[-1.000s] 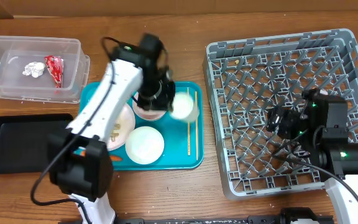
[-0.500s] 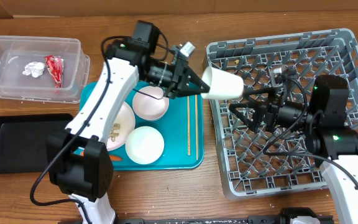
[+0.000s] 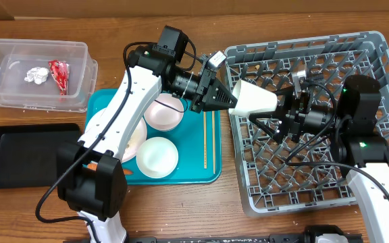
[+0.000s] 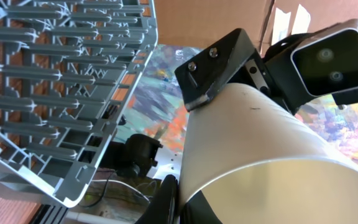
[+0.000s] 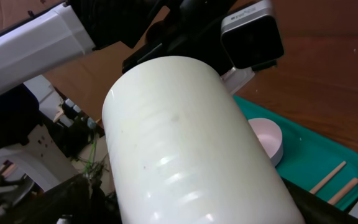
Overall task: Sort waste into correct bins and load items into the dishwasher
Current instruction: 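Hand the white cup from the left gripper to the right gripper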
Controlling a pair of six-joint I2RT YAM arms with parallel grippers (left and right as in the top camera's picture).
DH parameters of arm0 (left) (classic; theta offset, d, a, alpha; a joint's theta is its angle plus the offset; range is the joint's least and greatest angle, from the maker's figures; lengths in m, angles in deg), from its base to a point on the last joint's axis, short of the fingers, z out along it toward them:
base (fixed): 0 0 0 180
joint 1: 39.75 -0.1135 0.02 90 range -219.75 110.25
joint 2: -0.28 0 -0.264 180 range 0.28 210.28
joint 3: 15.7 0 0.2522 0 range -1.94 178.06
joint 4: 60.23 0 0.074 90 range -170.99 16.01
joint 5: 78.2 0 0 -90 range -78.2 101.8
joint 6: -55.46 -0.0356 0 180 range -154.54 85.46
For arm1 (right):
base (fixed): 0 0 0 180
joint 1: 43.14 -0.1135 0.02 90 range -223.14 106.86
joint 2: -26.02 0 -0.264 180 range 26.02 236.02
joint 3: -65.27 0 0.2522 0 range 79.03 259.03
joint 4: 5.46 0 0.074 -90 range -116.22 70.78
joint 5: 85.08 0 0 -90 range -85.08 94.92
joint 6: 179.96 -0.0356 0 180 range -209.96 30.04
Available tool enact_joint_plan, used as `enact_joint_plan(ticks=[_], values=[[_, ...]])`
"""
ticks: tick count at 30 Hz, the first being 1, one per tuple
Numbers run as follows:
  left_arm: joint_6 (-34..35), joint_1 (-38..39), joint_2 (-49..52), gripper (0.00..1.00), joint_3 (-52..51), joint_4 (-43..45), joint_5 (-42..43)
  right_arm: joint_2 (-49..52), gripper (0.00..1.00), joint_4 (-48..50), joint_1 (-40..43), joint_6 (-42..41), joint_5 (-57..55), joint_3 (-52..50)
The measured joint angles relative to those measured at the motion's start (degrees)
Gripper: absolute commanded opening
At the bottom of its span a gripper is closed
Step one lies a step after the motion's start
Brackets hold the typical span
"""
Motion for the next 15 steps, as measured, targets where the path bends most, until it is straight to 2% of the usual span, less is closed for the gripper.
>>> enact_joint_plan(ticks=[5, 13, 15], values=[[0.0, 0.0, 0.0, 0.04, 0.0, 0.0, 0.7, 0.0, 0.75, 0.0, 0.1, -0.1, 0.2, 0.0], [0.0, 0.0, 0.0, 0.04, 0.0, 0.0, 1.2, 0.0, 0.66, 0.1, 0.1, 0.0, 0.3, 0.0], [0.0, 0.0, 0.0, 0.07, 0.0, 0.0, 1.3, 0.0, 0.64, 0.2, 0.1, 0.0, 0.4, 0.0]])
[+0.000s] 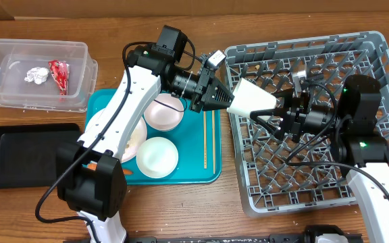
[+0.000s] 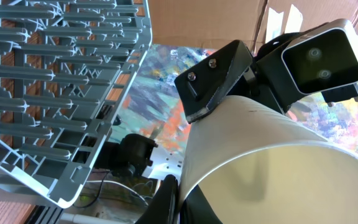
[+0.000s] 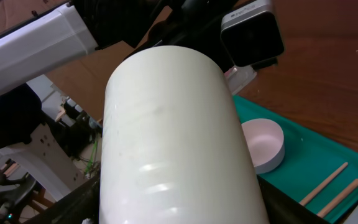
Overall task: Sort waste into correct bins and load items into the dishwasher
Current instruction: 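Hand the white cup from the left gripper to the right gripper, then place the white cup in the rack's right side with right gripper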
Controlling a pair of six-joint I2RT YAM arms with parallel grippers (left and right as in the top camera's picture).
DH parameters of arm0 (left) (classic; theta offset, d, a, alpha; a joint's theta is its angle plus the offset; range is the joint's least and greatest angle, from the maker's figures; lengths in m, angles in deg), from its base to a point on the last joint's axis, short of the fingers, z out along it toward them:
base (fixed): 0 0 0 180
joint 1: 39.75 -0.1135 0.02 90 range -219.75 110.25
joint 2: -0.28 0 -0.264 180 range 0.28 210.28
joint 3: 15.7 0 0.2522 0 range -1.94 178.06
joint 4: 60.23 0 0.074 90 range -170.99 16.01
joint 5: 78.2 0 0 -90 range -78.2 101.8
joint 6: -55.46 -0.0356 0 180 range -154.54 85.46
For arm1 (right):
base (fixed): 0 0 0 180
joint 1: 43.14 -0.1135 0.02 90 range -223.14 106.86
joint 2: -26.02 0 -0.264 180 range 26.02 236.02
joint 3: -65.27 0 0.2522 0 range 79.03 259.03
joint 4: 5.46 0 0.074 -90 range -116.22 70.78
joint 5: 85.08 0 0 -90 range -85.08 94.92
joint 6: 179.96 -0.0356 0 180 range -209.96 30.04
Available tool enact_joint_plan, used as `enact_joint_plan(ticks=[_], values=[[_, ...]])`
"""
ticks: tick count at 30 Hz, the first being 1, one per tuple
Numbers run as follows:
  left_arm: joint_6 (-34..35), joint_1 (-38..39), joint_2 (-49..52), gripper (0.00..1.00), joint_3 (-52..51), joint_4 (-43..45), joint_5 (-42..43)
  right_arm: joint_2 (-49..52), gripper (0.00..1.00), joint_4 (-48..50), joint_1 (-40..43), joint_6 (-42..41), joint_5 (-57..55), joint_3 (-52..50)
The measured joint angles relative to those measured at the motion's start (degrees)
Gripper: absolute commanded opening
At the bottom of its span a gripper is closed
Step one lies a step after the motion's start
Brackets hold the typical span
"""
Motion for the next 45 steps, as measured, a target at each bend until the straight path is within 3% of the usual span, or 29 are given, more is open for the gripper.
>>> enact_joint_plan(ticks=[3, 6, 9, 17, 25, 34, 45], values=[[-0.2, 0.0, 0.0, 0.2, 0.0, 0.0, -0.5, 0.0, 0.57, 0.1, 0.0, 0.0, -0.1, 0.0], [-0.2, 0.1, 0.0, 0.4, 0.0, -0.5, -2.7, 0.0, 0.5, 0.2, 0.0, 0.0, -0.3, 0.0], [-0.2, 0.1, 0.0, 0.47, 0.0, -1.7, -6.0, 0.0, 0.43, 0.4, 0.0, 0.0, -1.8, 0.0], [0.1, -2.1, 0.0, 0.47, 0.1, -7.6, -20.1, 0.0, 0.29, 0.1, 1.4, -3.9, -9.8, 0.0], [0.1, -14.1, -1.3, 0.47, 0.1, -13.4, -35.3, -0.3, 0.26, -8.3, 13.4, -6.8, -18.8, 0.3], [0.4, -22.9, -14.5, 0.47, 0.1, -14.8, -53.1, -1.4, 0.24, -28.7, 26.4, -6.8, -41.5, 8.7], [0.7, -23.3, -18.6, 0.47, 0.6, -13.6, -61.6, -1.8, 0.23, -41.2, 27.3, -10.3, -73.1, 10.1]])
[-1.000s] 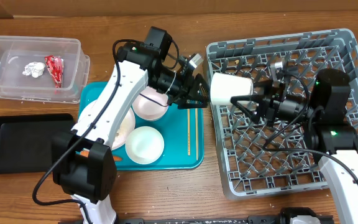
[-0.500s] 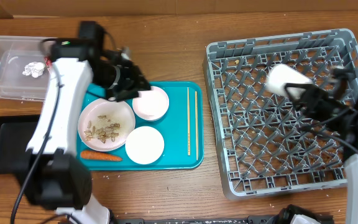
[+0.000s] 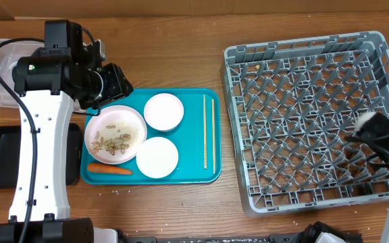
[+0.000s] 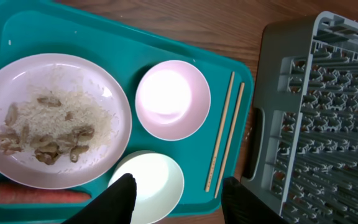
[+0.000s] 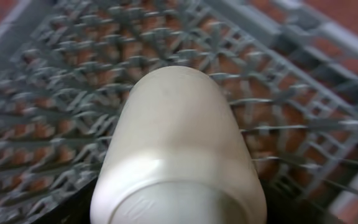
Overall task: Sort waste into correct bins and load items into the dishwasher
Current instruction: 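Place the white cup in the rack's right side with right gripper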
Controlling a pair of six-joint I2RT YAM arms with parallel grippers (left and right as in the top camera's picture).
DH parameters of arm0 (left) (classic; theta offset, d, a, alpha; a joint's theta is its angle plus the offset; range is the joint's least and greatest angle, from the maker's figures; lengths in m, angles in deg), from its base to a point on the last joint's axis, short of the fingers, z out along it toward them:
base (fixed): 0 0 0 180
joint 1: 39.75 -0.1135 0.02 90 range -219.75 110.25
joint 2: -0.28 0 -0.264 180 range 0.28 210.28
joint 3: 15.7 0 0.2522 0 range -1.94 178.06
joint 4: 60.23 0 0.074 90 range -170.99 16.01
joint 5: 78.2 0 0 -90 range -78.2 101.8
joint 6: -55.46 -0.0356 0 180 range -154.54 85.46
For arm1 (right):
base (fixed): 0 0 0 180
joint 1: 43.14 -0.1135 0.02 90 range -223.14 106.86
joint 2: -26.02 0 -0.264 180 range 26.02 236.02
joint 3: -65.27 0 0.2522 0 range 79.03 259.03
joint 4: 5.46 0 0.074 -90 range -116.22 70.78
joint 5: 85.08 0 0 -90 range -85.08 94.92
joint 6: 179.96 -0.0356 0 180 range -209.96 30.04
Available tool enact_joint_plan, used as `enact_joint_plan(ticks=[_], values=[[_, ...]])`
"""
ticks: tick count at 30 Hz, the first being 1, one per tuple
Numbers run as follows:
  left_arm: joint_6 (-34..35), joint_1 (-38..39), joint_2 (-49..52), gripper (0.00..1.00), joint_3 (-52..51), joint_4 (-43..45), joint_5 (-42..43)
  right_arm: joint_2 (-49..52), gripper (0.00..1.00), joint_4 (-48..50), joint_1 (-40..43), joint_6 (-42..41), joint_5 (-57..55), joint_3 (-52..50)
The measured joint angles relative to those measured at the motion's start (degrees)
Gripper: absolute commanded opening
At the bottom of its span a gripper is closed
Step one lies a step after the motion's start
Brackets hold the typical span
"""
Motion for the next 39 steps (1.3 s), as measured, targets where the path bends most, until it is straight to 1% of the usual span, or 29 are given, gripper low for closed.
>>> enact_joint_plan(ticks=[6, 13, 15, 16, 18, 20, 21, 23, 27, 31, 33, 37, 39], values=[[0.0, 0.0, 0.0, 0.47, 0.0, -0.1, -0.7, 1.6, 0.23, -1.6, 0.1, -3.4, -11.8, 0.0], [0.0, 0.0, 0.0, 0.47, 0.0, -0.7, -0.9, 7.6, 0.24, -3.4, 1.8, -5.3, -15.4, 0.0], [0.0, 0.0, 0.0, 0.47, 0.0, -0.7, -0.9, 9.4, 0.25, -3.6, 2.3, -5.6, -15.3, 0.0], [0.0, 0.0, 0.0, 0.47, 0.0, -0.7, -0.9, 10.4, 0.29, -3.5, 2.3, -5.6, -15.1, 0.0], [0.0, 0.0, 0.0, 0.47, 0.0, -0.7, -0.9, 12.0, 0.43, -3.2, 2.3, -5.8, -14.4, 0.0], [0.0, 0.0, 0.0, 0.48, 0.0, -0.7, -1.0, 13.4, 0.68, -2.8, 2.3, -6.0, -13.5, 0.0], [0.0, 0.0, 0.0, 0.48, 0.0, -0.7, -1.0, 14.0, 0.78, -2.5, 2.3, -6.0, -13.2, 0.0], [0.0, 0.0, 0.0, 0.49, 0.0, -0.7, -1.1, 14.8, 0.8, -2.1, 2.3, -5.9, -12.6, 0.0], [0.0, 0.0, 0.0, 0.59, 0.0, -1.2, -1.1, 14.9, 0.8, -2.0, 2.3, -6.2, -11.8, 0.0], [0.0, 0.0, 0.0, 0.61, 0.0, -2.7, -2.3, 14.9, 0.8, -2.5, 2.3, -5.4, -8.2, 0.5], [0.0, 0.0, 0.0, 0.61, 0.0, -4.3, -3.7, 14.9, 0.79, -3.4, 2.3, -3.4, -4.1, 3.0], [0.0, 0.0, 0.0, 0.62, 0.0, -7.6, -8.7, 15.0, 0.79, -4.3, 1.7, 3.1, 11.1, 14.0], [0.5, 0.0, 0.0, 0.65, 0.0, -8.8, -11.1, 15.1, 0.79, -4.0, -0.6, 5.7, 19.0, 19.7]])
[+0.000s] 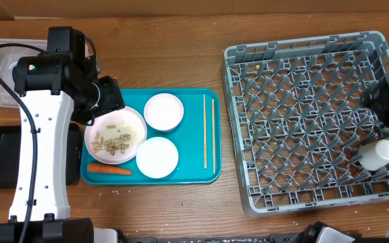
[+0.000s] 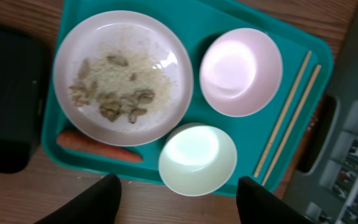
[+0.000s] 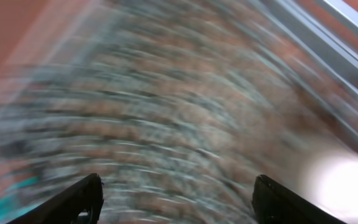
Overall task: Sort waste into correct bins and load items into the dishwasher
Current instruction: 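Place the white cup in the rack's right side with right gripper, then reach the right gripper to the pink bowl and grasp its rim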
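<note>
A white cup (image 1: 377,154) rests in the grey dishwasher rack (image 1: 296,47) near its right front corner; it shows as a white blur (image 3: 347,180) in the right wrist view. My right gripper (image 3: 185,199) is open and empty above the rack (image 3: 166,112), blurred by motion, and appears overhead as a dark blur (image 1: 387,98). My left gripper (image 2: 182,205) is open and empty over the teal tray (image 2: 79,18), above the tray's left side overhead (image 1: 107,101). The tray holds a plate of rice scraps (image 2: 120,78), a pink bowl (image 2: 241,71), a white bowl (image 2: 197,158), a carrot (image 2: 95,146) and chopsticks (image 2: 288,112).
A clear plastic bin stands at the far left, partly under my left arm. A black bin lies in front of it, left of the tray. The rack fills the right half of the table.
The cup, then held in my right gripper over the rack's right side, now sits in the rack, and that gripper is open and apart from it. My left gripper shifted slightly over the plate.
At the two oldest moments both grippers held the white cup between them over the rack's left edge. Then the right gripper alone carried it at the rack's right side while the left hung open over the tray. Now the cup rests in the rack, released.
</note>
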Controlling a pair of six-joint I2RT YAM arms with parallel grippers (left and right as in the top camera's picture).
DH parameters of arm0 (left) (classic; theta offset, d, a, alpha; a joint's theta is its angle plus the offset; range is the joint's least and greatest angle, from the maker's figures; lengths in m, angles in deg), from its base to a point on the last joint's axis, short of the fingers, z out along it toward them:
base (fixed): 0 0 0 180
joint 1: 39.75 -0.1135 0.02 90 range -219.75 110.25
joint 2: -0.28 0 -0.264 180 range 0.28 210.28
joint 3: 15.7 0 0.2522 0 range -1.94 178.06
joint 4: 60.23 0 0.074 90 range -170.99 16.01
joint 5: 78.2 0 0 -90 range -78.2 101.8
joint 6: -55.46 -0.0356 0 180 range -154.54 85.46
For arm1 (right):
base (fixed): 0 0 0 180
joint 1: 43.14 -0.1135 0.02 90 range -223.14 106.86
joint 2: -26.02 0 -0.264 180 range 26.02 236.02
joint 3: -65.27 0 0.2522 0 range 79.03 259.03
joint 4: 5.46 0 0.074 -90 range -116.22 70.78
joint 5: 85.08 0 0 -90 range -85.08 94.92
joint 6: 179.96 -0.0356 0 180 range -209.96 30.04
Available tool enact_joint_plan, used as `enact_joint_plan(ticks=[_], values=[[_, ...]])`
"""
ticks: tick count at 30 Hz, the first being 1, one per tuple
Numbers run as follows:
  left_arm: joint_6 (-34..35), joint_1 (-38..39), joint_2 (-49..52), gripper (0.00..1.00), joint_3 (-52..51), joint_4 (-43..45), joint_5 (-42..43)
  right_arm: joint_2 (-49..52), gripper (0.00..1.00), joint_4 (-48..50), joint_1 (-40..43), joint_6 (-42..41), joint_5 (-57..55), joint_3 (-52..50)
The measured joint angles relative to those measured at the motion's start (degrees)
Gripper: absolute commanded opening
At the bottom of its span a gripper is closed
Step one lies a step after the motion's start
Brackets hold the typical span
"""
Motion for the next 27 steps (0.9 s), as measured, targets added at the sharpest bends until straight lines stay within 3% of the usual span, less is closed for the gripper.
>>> enact_joint_plan(ticks=[6, 12, 15, 21, 27], values=[[3.6, -0.9, 0.0, 0.68, 0.0, -0.9, -3.9, -0.2, 0.79, 5.1, -17.6, 4.2, 12.4, 7.4], [6.3, -7.0, 0.0, 0.79, 0.0, -1.9, -4.8, 3.7, 0.81, 8.2, -37.2, 5.2, 10.9, 7.4], [7.2, -11.6, 0.0, 0.8, 0.0, -2.4, -5.0, 8.9, 0.81, 11.1, -45.6, 5.2, 7.4, 7.4], [8.1, -17.2, 0.0, 0.8, 0.0, -3.7, -5.2, 21.7, 0.7, 18.6, -56.3, 1.7, -0.4, 7.4], [8.2, -17.7, 0.0, 0.8, 0.0, -4.1, -5.2, 31.6, 0.62, 22.9, -60.6, -4.4, -4.2, 7.3]])
